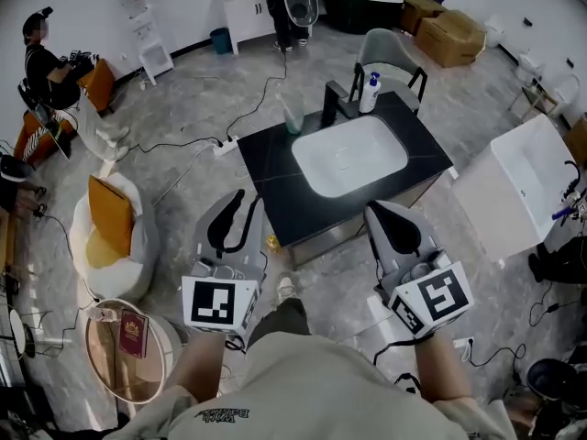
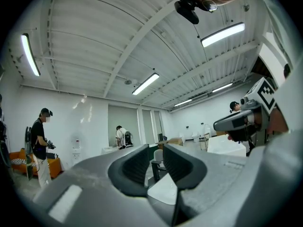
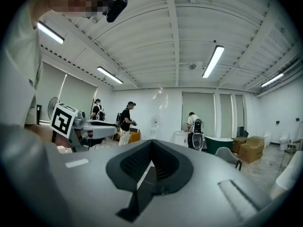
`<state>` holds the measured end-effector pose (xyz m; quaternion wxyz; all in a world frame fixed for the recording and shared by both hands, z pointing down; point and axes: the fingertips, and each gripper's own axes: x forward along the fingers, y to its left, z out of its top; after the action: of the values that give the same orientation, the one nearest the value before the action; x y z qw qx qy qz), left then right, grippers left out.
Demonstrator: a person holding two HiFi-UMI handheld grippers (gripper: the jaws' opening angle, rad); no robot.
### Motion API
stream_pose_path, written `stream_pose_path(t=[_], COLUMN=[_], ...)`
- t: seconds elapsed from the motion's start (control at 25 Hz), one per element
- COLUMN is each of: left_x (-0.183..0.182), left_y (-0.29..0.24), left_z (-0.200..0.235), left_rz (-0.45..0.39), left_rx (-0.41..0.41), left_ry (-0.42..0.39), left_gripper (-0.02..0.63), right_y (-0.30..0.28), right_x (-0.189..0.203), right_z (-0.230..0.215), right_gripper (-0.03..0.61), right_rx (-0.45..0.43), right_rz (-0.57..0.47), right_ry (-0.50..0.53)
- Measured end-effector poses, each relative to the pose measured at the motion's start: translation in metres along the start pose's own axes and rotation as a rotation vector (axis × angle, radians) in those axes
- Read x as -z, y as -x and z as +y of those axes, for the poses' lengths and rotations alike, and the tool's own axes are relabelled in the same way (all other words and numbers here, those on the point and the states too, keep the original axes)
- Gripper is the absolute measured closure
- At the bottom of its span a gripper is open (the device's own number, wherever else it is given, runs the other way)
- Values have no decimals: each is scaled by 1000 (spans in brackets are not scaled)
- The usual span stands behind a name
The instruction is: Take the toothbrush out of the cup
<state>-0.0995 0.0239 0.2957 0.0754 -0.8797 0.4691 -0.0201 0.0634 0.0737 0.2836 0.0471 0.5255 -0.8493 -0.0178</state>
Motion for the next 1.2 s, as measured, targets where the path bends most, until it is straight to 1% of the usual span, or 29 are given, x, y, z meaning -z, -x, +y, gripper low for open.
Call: stream_pose_path(t=[0.24, 0.36, 0.56, 0.68, 0.8, 0.92, 1.2], left_x=[10, 11, 20, 25, 30, 35, 47], left_y=[-64, -92, -130, -148, -163, -173, -194], left_z=[54, 80, 114, 131, 143, 149, 145], left_rz=[29, 29, 63, 71, 74, 80, 110], left_rx=[22, 28, 32, 31, 34, 36, 14], left_ry=[10, 9, 42, 47, 46, 53, 50], left_gripper=[515, 515, 515, 515, 515, 515, 515], right_y=[-81, -120, -178, -207, -228, -244, -256], right_x=[-8, -13, -20, -19, -17, -15, -7], right_z=[-29, -40, -57, -65, -72, -78, -102], right_gripper=[575, 575, 575, 575, 575, 575, 575], right_rx=[12, 12, 17, 9, 11, 2, -18], right_rz=[26, 35, 36, 41, 42, 51, 61], right_ry=[-16, -14, -7, -22, -28, -10, -9])
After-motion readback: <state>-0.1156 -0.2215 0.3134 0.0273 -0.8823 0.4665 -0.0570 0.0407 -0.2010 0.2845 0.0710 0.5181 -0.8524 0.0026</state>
